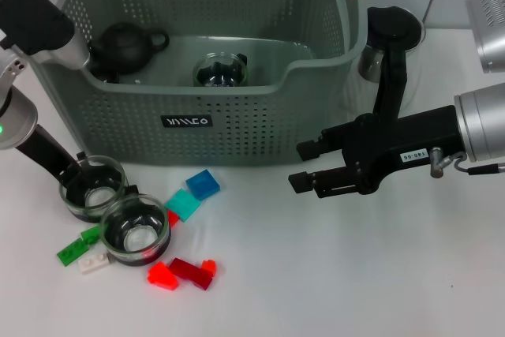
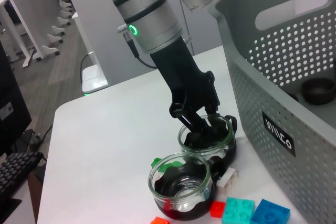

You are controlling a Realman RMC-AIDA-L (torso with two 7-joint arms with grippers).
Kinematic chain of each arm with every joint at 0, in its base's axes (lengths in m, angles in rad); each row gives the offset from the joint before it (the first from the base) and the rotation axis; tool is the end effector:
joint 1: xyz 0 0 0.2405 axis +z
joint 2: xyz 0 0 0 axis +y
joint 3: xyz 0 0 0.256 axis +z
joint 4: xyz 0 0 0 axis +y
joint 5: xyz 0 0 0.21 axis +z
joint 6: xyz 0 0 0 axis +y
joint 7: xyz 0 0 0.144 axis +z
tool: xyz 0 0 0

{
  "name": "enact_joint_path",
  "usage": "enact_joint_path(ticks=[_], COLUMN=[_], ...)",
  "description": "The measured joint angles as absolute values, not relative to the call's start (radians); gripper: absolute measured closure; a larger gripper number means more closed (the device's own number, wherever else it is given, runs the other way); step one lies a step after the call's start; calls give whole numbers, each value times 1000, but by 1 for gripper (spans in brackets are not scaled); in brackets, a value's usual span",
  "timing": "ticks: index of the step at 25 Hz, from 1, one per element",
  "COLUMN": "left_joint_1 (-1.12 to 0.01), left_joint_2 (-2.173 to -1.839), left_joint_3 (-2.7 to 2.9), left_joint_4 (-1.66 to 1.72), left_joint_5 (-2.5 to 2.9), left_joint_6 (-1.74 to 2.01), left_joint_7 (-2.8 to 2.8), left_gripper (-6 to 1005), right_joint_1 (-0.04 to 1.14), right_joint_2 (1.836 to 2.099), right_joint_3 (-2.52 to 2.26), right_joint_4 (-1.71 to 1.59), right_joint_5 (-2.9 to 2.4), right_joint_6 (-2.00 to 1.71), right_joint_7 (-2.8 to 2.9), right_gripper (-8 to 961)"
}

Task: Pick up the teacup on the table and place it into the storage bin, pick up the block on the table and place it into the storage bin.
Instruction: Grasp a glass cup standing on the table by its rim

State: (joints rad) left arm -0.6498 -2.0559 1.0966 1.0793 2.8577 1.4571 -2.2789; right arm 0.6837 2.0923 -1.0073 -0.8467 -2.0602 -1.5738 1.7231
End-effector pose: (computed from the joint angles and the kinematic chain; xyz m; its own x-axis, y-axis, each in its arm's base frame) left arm -0.2668 0.3763 0.0377 0.6505 0.6982 -0.2991 0.4779 -0.6823 -0.5532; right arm 0.1784 0.3552 -0.0227 0.9070 -0.3354 -0.2548 -0.3406 -0.9399 0.0249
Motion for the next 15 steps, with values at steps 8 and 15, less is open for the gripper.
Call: enact_joint_path(ticks=[8, 15], left_joint_1=[-653, -652], left_joint_2=[-2050, -2049], left_joint_3=[1100, 1103], left_joint_4=[1072, 1080], left_joint_5=[2858, 2858], left_joint_6=[1457, 1462], left_joint_7=[-2294, -2297], left_gripper=[857, 948], right_joint_1=[681, 679], right_joint_2=[2092, 2092], right_joint_3=[-1006, -1005], right_joint_4=[-847, -847], right_joint_5=[-2060, -2060], right_joint_6=[-1575, -1575], right_joint_7=[1718, 1718], right_gripper=[344, 343])
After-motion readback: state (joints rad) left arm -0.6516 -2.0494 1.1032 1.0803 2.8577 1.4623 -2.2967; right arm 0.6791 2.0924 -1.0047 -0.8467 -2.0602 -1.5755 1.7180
